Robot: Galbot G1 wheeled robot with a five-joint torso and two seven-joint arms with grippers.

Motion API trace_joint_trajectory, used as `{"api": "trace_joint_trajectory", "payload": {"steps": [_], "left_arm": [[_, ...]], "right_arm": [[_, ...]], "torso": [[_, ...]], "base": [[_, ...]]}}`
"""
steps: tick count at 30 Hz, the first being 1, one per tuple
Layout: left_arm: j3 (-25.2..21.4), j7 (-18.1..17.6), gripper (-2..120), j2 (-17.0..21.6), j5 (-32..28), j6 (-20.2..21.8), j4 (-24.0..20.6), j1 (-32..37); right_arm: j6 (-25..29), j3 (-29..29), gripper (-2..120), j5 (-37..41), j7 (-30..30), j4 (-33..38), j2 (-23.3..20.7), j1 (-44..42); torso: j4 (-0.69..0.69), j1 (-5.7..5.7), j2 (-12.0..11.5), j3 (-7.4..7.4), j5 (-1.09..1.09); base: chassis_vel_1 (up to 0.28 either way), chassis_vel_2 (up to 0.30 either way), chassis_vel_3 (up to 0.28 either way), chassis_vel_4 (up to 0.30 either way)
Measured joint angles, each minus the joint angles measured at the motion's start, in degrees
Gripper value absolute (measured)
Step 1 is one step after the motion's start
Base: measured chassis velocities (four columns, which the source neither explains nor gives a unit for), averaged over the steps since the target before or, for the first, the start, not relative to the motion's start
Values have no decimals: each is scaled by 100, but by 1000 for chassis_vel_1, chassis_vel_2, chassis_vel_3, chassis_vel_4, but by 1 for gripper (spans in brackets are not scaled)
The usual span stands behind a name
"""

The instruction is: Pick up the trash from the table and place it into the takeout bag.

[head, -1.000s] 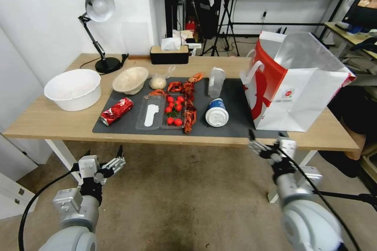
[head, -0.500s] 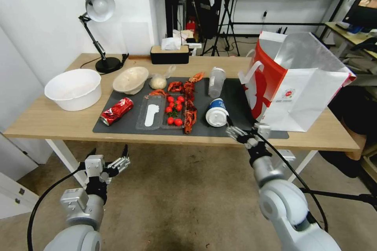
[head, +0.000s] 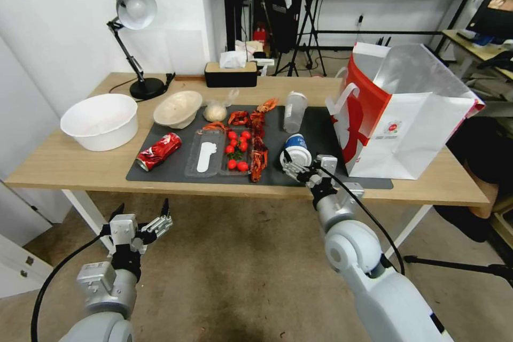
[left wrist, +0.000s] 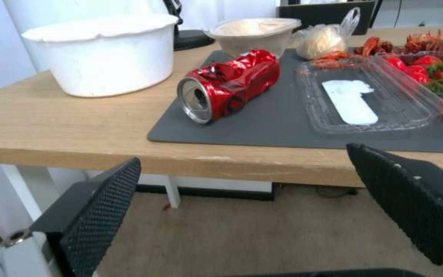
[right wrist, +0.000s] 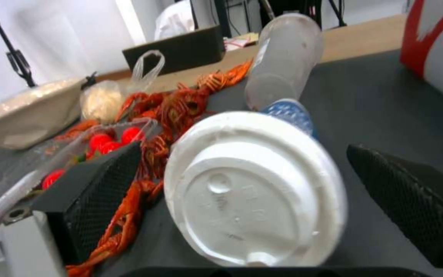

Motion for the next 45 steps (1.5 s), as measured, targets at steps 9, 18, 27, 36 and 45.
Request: {"api": "trace_joint_trajectory", "payload": {"steps": [9, 18, 27, 36, 45], "left_arm": [[-18, -2, 100, -2, 5, -119, 52, -3], [-17, -3, 100, -2, 17, -338, 192, -23], [-7, -3, 100, 1, 34, -451, 283, -38], [-3, -3, 100, 1, 39, -452, 306, -64], [11, -4, 100, 1, 54, -454, 297, -64]], "right_arm": [[-250, -182, 100, -53, 316, -122, 80, 185], [-475, -281, 87, -331, 561, -166, 153, 204], [-499, -285, 68, -409, 589, -149, 185, 135], [-217, -153, 62, -396, 184, 256, 80, 15], [360, 337, 61, 71, -828, 1082, -245, 167]], "torso": [[0, 0, 0, 0, 0], [0, 0, 0, 0, 0], [0, 0, 0, -1, 0], [0, 0, 0, 0, 1], [0, 0, 0, 0, 1]], "base": [[0, 0, 0, 0], [0, 0, 0, 0], [0, 0, 0, 0], [0, 0, 0, 0], [0, 0, 0, 0]]}}
